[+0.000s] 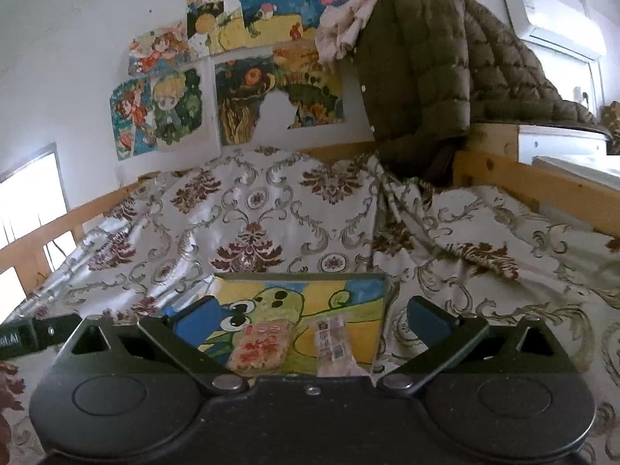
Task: Organize snacks
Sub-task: 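Withdraw the right gripper from the tray back toward the snack pile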
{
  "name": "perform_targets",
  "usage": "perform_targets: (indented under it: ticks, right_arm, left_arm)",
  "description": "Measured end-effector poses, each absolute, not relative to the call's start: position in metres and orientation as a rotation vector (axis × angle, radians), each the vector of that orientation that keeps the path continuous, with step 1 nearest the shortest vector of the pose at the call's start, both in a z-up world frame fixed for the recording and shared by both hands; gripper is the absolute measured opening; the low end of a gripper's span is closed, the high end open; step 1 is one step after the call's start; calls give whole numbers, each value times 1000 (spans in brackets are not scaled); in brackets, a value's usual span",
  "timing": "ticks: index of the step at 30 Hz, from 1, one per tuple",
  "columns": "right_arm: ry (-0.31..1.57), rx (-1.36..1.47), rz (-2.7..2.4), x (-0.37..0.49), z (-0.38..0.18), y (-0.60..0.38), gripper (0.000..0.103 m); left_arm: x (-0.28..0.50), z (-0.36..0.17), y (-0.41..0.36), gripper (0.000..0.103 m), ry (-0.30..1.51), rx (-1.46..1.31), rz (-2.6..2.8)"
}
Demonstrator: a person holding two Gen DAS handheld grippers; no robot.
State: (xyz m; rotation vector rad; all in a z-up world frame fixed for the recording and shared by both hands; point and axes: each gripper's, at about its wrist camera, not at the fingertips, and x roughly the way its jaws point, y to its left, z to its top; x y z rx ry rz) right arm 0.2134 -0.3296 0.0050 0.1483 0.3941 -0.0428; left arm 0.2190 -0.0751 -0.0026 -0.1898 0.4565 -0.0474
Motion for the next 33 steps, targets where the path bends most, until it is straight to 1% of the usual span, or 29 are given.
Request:
perform_targets:
  ticks: [3, 8, 18, 25, 33]
  right_arm:
    - [394, 156, -43, 191, 10, -322, 102]
    - [395, 116, -34, 152, 13, -301, 102]
    - [387, 105, -35, 89, 12, -273, 102]
    - [405, 110, -47, 63, 7, -263, 102]
    - [420, 105, -50, 47, 2, -254, 102]
  left_arm:
    - [197, 0, -68, 103, 448, -171, -42]
    - [168, -1, -53, 103, 498, -167, -52]
    - [107, -8, -30, 103, 496, -112, -42]
    - [74, -11, -18, 103, 471, -61, -24]
    - [64, -26, 0, 103, 510, -83, 41]
